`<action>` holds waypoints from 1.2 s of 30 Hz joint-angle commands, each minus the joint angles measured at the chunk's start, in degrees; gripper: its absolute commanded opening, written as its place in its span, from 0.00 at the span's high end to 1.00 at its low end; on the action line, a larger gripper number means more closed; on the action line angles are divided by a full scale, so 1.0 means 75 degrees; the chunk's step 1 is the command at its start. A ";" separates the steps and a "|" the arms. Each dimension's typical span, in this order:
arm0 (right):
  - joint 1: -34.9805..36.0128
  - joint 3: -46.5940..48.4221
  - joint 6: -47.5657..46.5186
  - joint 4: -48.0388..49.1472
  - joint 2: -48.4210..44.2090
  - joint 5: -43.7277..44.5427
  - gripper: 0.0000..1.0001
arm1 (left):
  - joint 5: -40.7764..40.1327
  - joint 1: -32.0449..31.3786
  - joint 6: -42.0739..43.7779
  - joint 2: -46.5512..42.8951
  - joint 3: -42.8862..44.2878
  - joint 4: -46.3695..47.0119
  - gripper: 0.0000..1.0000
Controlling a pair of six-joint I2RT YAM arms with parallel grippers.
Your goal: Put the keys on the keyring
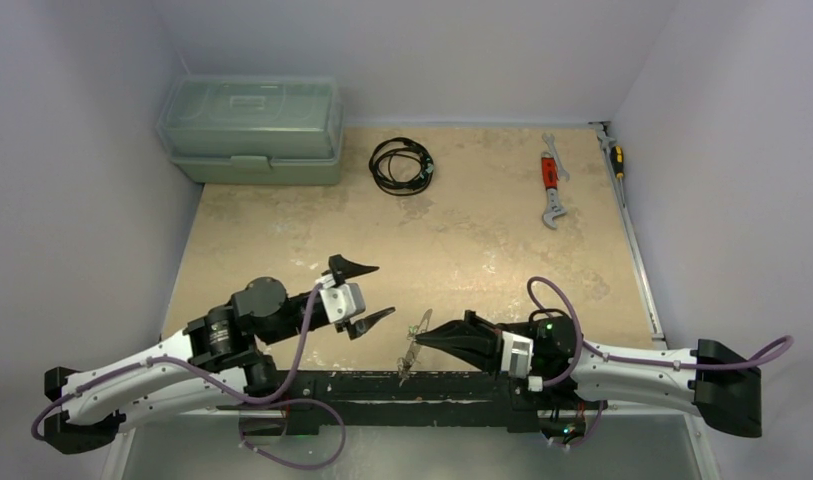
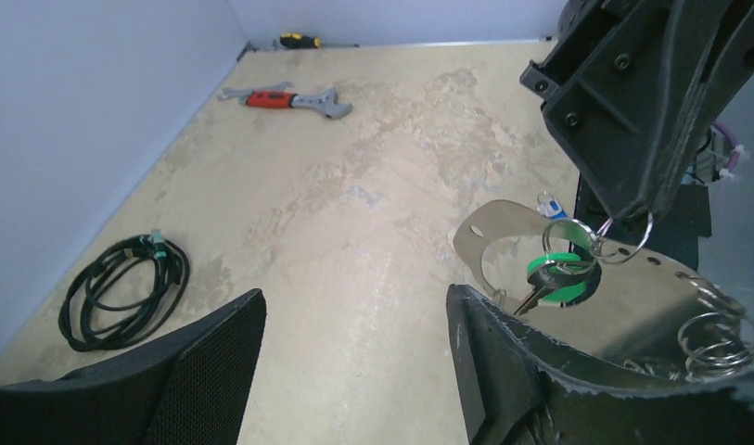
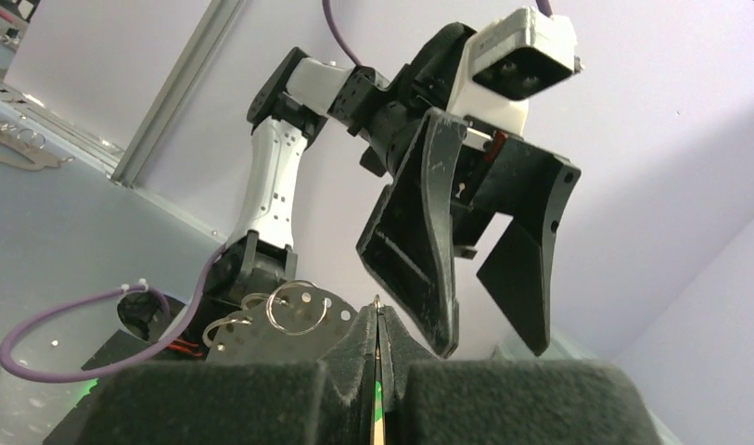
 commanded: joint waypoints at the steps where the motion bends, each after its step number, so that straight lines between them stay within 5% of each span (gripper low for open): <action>1: 0.0007 0.0076 0.0159 0.0741 -0.0081 -0.0126 1.00 | 0.0083 0.0105 -0.0240 0.0474 0.0381 -0.0113 0.31; 16: 0.0006 -0.0165 0.0541 0.2120 0.0370 0.0290 1.00 | 0.3222 0.0498 0.0887 -0.0705 -0.0874 0.1654 0.45; 22: 0.0006 -0.0271 0.0984 0.3170 0.0828 0.0595 1.00 | 0.3748 0.0534 0.0999 -0.0375 -0.0922 0.1831 0.58; 36: 0.0006 -0.0063 0.1103 0.3141 0.0939 0.0797 1.00 | 0.4432 0.0549 0.0640 -0.0002 -0.1048 0.2479 0.62</action>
